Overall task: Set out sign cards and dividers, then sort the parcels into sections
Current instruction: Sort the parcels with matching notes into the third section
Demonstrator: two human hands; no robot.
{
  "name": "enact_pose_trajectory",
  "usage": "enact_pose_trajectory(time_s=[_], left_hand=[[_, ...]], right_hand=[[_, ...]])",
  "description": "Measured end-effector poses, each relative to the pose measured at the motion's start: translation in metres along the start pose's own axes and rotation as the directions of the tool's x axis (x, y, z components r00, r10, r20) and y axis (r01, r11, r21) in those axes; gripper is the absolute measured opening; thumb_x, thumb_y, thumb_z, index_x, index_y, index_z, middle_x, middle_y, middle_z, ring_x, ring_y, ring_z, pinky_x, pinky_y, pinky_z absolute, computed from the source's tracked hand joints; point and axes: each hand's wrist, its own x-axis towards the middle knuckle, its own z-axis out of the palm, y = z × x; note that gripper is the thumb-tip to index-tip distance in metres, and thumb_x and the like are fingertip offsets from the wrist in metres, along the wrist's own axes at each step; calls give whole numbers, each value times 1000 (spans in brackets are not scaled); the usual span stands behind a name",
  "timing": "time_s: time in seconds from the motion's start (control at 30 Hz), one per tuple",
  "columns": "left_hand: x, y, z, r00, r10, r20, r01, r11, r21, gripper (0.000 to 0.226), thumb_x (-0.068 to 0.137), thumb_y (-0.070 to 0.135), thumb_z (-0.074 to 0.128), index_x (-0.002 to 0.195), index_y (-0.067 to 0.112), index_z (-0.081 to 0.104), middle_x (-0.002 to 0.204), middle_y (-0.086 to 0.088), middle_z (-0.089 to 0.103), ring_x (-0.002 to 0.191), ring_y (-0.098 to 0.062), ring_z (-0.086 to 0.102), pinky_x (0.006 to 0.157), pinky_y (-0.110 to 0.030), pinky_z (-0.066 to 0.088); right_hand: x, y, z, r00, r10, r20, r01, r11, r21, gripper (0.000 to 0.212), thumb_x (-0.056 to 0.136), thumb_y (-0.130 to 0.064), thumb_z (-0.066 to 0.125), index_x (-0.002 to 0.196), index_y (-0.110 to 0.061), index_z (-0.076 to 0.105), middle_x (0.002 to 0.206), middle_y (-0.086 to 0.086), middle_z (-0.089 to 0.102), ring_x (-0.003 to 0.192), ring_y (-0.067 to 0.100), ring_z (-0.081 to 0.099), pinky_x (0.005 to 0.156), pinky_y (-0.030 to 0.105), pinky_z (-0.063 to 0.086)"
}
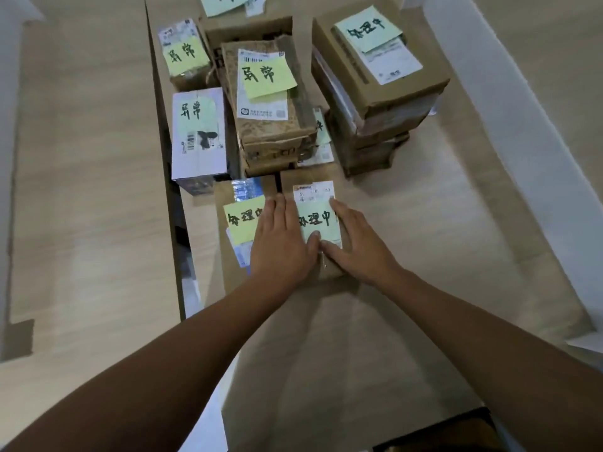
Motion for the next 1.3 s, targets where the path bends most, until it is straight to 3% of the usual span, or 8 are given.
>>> enact_pose_trajectory(time_s=[0.23,0.43,0.57,0.7,0.87,1.03,1.2,1.3], left_hand=[[-3,22,-11,1000,-13,27,21,933,-360,79,100,33,56,162,6,15,171,-11,11,158,-24,0,127,-42,11],[-23,40,-48,1000,15,-24,-28,737,-675,84,95,16,65,162,19,15,168,2,19,150,-13,28,119,-42,35],[-48,30,-82,993,13,-115,-90,705,-703,90,92,24,67,163,18,11,167,8,20,150,-5,26,122,-35,30],[-82,-1,-119,953,-29,-302,-192,713,-674,83,94,27,68,157,38,17,150,46,22,136,23,29,100,1,32],[-135,-70,-172,900,-178,-399,-165,707,-687,86,94,33,65,161,37,13,158,35,28,143,11,31,110,-11,34],[-200,-159,-223,807,-348,-477,-117,699,-706,87,91,46,61,162,29,16,148,45,28,133,23,33,101,2,29],[-279,-270,-279,705,-422,-570,-88,746,-661,86,91,41,63,162,23,19,151,26,36,128,18,35,92,8,26],[-332,-336,-312,674,-433,-598,-89,756,-648,80,89,38,63,159,28,26,143,34,43,124,17,44,88,4,33]], right_hand=[[-15,2,-11,992,-6,-128,20,994,108,79,92,-40,70,159,-34,27,150,0,44,132,2,40,107,23,36],[-46,-28,-52,980,-61,-190,81,992,96,78,90,-50,65,157,-40,27,148,-5,41,135,5,41,106,26,42],[-51,-70,-74,975,-135,-178,148,987,61,78,87,-52,64,155,-45,27,136,-4,44,123,2,45,104,26,43],[-48,-127,-72,956,-271,-107,273,962,2,76,91,-50,66,155,-45,26,143,-2,40,129,3,38,106,25,37],[-53,-218,-29,910,-413,-43,414,910,19,73,92,-54,64,153,-50,24,134,-9,39,121,0,43,98,19,37],[-66,-326,45,842,-540,-16,539,837,94,73,93,-45,68,155,-42,31,130,-12,41,119,-15,44,94,2,35],[-93,-443,137,772,-634,45,629,772,92,75,93,-44,68,157,-38,30,130,-12,41,119,-6,46,97,-1,28],[-116,-509,198,739,-671,51,663,739,118,75,92,-41,70,156,-38,31,130,-15,40,123,-6,47,103,8,31]])
